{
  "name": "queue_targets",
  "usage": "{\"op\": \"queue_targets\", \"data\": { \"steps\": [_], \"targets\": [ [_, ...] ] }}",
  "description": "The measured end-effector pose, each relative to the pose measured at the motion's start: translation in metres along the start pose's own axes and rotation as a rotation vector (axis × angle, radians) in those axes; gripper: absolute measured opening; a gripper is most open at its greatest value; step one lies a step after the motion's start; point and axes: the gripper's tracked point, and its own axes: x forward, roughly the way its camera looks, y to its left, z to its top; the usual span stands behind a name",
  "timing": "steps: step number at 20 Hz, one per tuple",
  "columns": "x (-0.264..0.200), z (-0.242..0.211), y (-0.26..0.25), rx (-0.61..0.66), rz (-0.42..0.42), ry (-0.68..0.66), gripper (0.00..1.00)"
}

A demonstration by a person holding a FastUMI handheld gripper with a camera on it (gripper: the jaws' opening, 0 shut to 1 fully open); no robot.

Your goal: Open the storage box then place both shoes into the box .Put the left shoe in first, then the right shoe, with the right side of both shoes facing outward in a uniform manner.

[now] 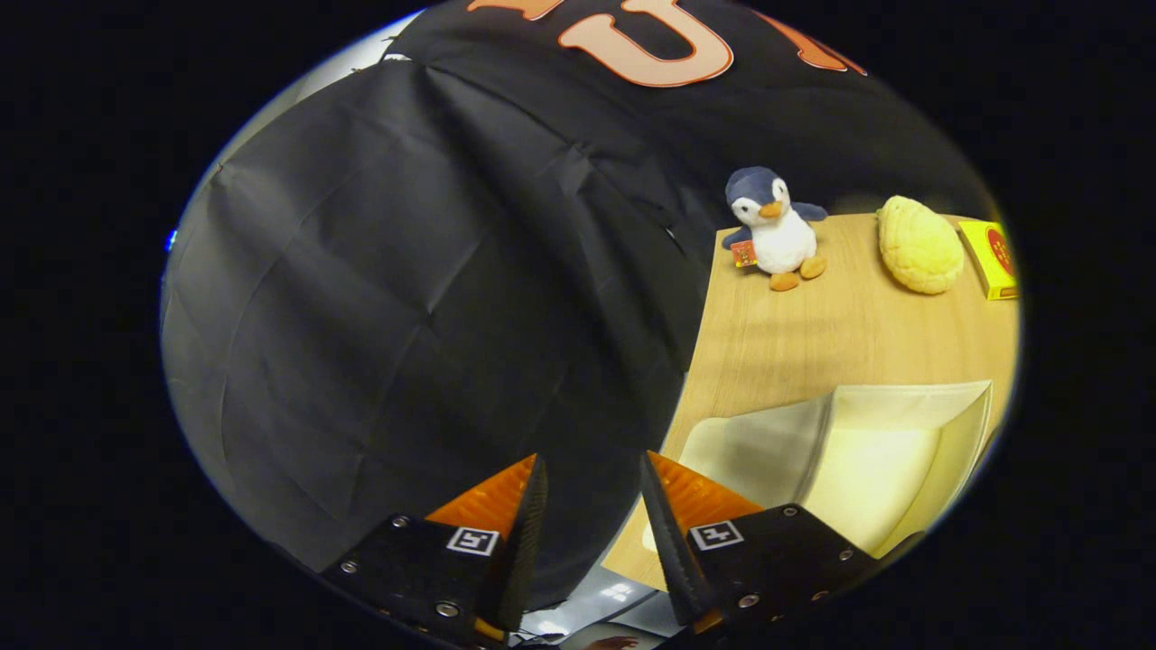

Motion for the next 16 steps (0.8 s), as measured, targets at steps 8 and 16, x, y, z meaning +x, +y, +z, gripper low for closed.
{"op": "queue_targets", "data": {
  "steps": [8, 16],
  "targets": [
    [-0.088, 0.01, -0.136, -0.064, -0.189, -0.15, 0.82],
    [-0.204, -0.027, -0.282, -0.158, -0.453, -0.24, 0.84]
  ]
}}
